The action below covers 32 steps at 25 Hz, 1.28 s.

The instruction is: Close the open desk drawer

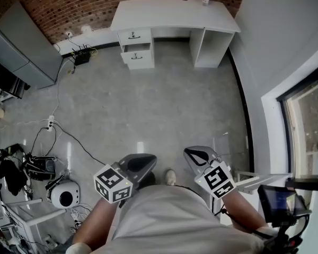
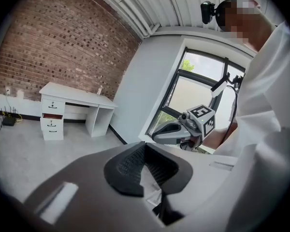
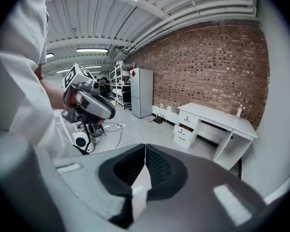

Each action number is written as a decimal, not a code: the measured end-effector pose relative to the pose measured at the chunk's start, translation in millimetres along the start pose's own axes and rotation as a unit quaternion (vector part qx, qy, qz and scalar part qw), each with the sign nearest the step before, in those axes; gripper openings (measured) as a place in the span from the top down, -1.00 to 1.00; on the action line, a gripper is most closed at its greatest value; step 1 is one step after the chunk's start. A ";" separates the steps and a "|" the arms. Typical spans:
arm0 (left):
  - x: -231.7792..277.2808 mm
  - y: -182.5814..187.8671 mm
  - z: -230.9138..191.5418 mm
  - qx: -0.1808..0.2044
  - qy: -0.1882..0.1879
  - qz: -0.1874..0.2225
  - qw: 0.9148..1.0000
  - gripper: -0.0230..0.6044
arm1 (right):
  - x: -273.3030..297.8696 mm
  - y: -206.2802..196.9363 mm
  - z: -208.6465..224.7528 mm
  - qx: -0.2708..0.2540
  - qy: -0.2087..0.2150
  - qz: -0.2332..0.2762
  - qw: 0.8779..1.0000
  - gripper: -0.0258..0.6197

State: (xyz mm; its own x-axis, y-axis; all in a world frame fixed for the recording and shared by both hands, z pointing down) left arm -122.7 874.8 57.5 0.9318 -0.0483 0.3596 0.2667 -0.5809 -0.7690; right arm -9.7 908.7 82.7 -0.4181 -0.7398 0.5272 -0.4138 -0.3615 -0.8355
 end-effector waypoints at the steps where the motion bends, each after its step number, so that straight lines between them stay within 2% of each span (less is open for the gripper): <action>1: 5.6 2.8 -2.3 0.000 -0.002 0.003 1.000 0.91 | 1.8 -1.3 5.5 0.001 0.005 0.001 1.000 0.91; 5: 32.9 16.1 -28.1 0.002 0.001 -0.007 1.000 0.91 | 21.1 -3.7 35.8 -0.002 0.018 -0.002 1.000 0.84; 11: 75.4 47.4 -102.1 0.005 -0.020 -0.009 1.000 0.86 | 84.5 0.6 95.8 -0.009 0.020 -0.009 1.000 0.83; 22: 140.9 176.8 -254.6 0.000 -0.068 -0.018 0.998 0.81 | 203.8 99.2 245.2 -0.024 0.010 -0.008 1.000 0.83; 27: 160.3 210.0 -304.8 -0.039 -0.056 0.003 0.998 0.81 | 244.0 115.5 294.5 -0.038 0.034 -0.008 0.999 0.83; 32: 188.2 234.9 -362.9 -0.108 -0.025 0.043 0.993 0.81 | 292.9 116.0 357.2 -0.049 0.081 -0.003 0.995 0.83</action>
State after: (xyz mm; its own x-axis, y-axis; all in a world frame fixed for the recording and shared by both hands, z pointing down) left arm 26.1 434.4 136.3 0.9616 -0.0681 0.2660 0.1312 -0.7371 -0.6630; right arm 108.7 447.4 84.8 -0.5377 -0.6332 0.5567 -0.4896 -0.3029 -0.8176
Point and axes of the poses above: the fingertips, and each gripper's own axes: x forward along the fingers, z to its right, y out of its top, the point moved 2 cm from there along -x, backward along the fingers, and after that the axes turned 10 degrees about -x, right-handed, at the moved point
